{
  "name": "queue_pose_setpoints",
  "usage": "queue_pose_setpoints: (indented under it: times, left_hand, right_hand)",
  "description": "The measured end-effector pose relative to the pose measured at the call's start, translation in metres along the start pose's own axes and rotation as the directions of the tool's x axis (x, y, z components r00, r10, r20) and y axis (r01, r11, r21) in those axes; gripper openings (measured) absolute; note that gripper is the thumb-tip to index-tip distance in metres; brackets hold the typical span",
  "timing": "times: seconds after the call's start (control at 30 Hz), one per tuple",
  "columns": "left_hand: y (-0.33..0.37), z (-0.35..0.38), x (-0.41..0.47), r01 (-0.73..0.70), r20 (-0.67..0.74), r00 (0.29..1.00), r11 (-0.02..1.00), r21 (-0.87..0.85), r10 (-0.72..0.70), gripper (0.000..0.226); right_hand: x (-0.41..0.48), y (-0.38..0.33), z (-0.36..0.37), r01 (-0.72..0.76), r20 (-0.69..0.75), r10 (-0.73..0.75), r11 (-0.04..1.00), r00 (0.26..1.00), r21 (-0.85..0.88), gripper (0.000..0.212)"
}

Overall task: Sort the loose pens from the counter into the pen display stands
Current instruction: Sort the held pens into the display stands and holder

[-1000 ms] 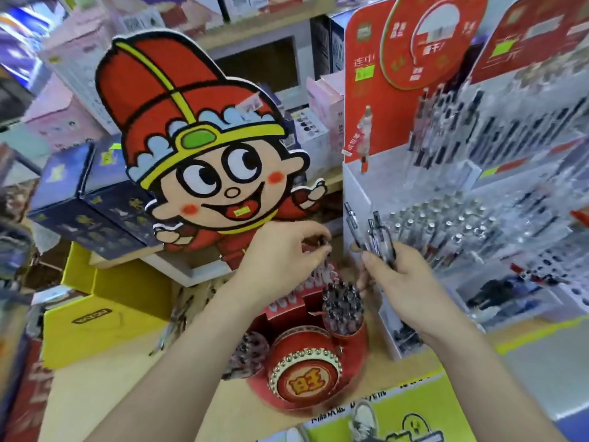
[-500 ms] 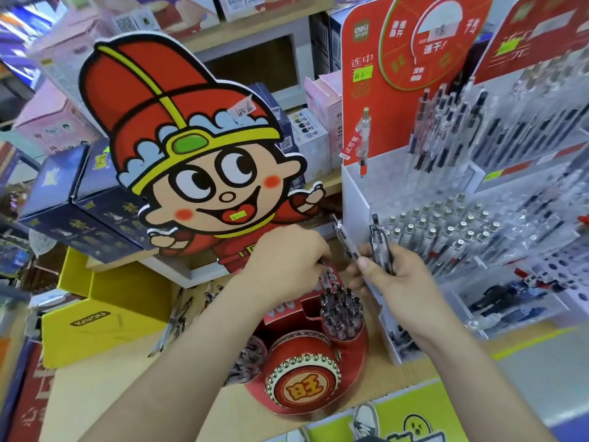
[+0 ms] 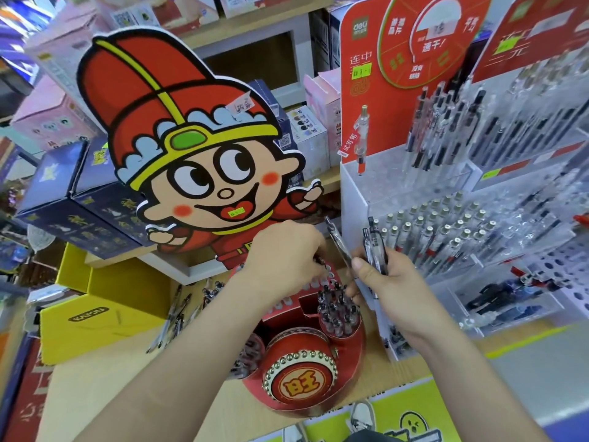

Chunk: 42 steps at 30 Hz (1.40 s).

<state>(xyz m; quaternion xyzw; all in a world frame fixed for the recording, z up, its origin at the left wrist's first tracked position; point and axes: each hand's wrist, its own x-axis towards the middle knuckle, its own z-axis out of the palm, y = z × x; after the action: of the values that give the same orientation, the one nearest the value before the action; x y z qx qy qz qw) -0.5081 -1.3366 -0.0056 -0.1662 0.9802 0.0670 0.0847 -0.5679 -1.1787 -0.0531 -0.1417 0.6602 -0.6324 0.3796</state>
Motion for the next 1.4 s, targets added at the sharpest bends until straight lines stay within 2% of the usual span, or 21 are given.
queue_pose_setpoints:
  times: [0.07,0.13,0.2,0.27,0.4,0.5,0.57,0.67,0.77,0.83,0.9,0.97,1.13,1.23,1.4]
  left_hand:
    - [-0.007,-0.008,-0.005,0.03,0.052,0.998,0.993,-0.113,-0.024,0.04]
    - [-0.014,-0.018,-0.014,0.033,0.0,0.999,0.921,-0.389,-0.036,0.042]
    - [-0.015,-0.027,-0.022,0.008,-0.07,0.995,0.739,-0.673,-0.075,0.031]
    - [-0.011,-0.031,-0.026,-0.002,-0.055,0.995,0.565,-0.825,-0.077,0.027]
    - [-0.007,-0.028,-0.03,-0.006,-0.071,0.987,0.407,-0.913,-0.146,0.031]
    - [-0.008,-0.027,-0.034,0.008,-0.049,0.987,0.348,-0.937,-0.154,0.026]
    - [-0.006,-0.027,-0.038,-0.009,-0.059,0.987,0.31,-0.951,-0.152,0.017]
    - [-0.01,-0.031,-0.045,-0.074,-0.15,0.945,0.257,-0.964,-0.289,0.01]
    - [-0.027,-0.04,-0.057,-0.139,-0.264,0.851,0.29,-0.947,-0.455,0.015]
    - [-0.042,-0.046,-0.067,-0.219,-0.381,0.778,0.354,-0.909,-0.499,0.006]
    - [-0.054,-0.049,-0.077,-0.27,-0.501,0.703,0.461,-0.845,-0.505,0.005]
    - [-0.063,-0.048,-0.084,-0.28,-0.56,0.658,0.527,-0.802,-0.504,0.008]
    - [-0.078,-0.033,-0.088,-0.232,-0.565,0.648,0.574,-0.785,-0.511,0.012]
    - [-0.085,-0.03,-0.089,-0.249,-0.581,0.638,0.579,-0.776,-0.505,0.015]
    - [-0.087,-0.022,-0.082,-0.224,-0.515,0.745,0.567,-0.793,-0.425,0.011]
  right_hand:
    - [-0.001,0.0,-0.003,-0.015,0.017,0.014,0.998,1.0,0.067,0.009]
    - [-0.003,-0.001,-0.006,-0.03,0.03,0.026,0.99,0.999,0.137,0.01]
    - [-0.004,-0.002,-0.007,-0.044,0.061,0.033,0.981,0.998,0.19,0.012]
    - [-0.004,-0.006,-0.006,-0.057,0.104,0.034,0.972,0.994,0.226,0.016]
    - [-0.005,-0.014,-0.003,-0.032,0.183,-0.004,0.98,0.983,0.194,0.02]
    - [-0.008,-0.017,0.001,-0.039,0.244,-0.004,0.984,0.97,0.172,0.019]
    - [-0.01,-0.02,0.006,-0.078,0.275,0.016,0.973,0.961,0.217,0.02]
    - [-0.013,-0.027,0.015,-0.162,0.266,0.076,0.934,0.961,0.318,0.023]
    - [-0.012,-0.03,0.018,-0.077,0.167,0.055,0.989,0.984,0.129,0.029]
    - [-0.008,-0.03,0.018,-0.007,0.098,0.004,1.0,0.995,0.029,0.03]
    - [-0.004,-0.033,0.019,0.008,0.064,-0.011,0.999,0.998,0.042,0.024]
    - [-0.002,-0.037,0.022,0.017,0.04,-0.02,0.997,0.999,0.074,0.022]
    - [0.003,-0.037,0.034,0.133,0.056,-0.131,0.99,0.99,-0.037,0.026]
    - [0.005,-0.038,0.044,0.177,0.047,-0.175,0.983,0.983,-0.037,0.024]
    - [0.009,-0.037,0.06,0.215,0.012,-0.215,0.975,0.977,-0.059,0.02]
